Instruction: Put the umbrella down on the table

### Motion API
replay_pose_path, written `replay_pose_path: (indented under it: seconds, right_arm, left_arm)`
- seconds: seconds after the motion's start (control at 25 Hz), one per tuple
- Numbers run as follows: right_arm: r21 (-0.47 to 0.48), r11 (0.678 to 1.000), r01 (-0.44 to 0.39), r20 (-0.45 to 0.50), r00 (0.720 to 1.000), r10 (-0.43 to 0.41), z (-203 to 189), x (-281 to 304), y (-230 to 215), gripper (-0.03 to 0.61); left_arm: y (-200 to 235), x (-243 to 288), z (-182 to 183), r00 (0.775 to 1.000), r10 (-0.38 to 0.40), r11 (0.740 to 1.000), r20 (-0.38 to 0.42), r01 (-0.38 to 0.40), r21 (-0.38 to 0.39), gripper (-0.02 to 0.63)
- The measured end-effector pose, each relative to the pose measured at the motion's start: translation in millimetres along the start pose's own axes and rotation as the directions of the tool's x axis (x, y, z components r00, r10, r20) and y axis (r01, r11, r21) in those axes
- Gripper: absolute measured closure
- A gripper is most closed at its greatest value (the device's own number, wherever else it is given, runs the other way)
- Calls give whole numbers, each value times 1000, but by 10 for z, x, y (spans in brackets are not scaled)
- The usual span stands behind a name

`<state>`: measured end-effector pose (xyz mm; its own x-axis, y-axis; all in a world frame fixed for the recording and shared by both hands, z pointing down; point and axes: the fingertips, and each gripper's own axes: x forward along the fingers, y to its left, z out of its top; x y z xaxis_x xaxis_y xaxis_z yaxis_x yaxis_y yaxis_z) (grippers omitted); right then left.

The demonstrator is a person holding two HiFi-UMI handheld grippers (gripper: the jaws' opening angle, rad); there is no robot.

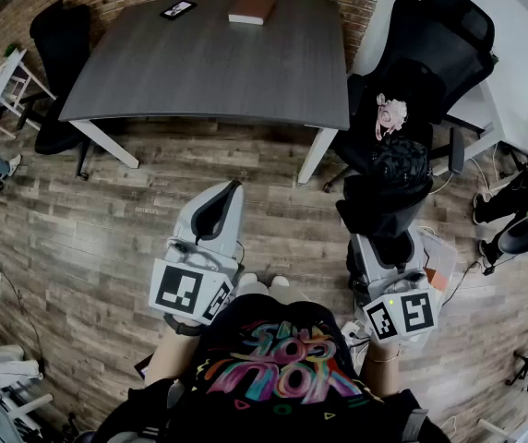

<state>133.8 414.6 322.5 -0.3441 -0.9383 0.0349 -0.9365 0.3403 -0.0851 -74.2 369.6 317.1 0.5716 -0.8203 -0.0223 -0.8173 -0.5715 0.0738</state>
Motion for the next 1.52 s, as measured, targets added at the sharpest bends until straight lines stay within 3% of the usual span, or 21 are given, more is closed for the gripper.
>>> replay_pose_path:
  seconds: [0.4,0.84,1.08,1.52]
  right_arm:
    - [-48,998,-26,4,1000,27,-25,-7,-112,298]
    - [39,998,-52,-35,998,53,-275,183,-335,298]
    - [71,997,-29,-60,998,33,-349,759,-461,298]
    - [111,993,37,-24,999,-35,-105,2160,-584,298]
  left_arm:
    - [-75,57,-107,999,39,999,-22,-39,32,615]
    - [25,273,-354,996,64,998,-69,-63,27,615]
    - [440,720,-439,996,44,999,-83,-44,10,615]
    - [1605,1751,-224,996,-16,999,-86,20,43,615]
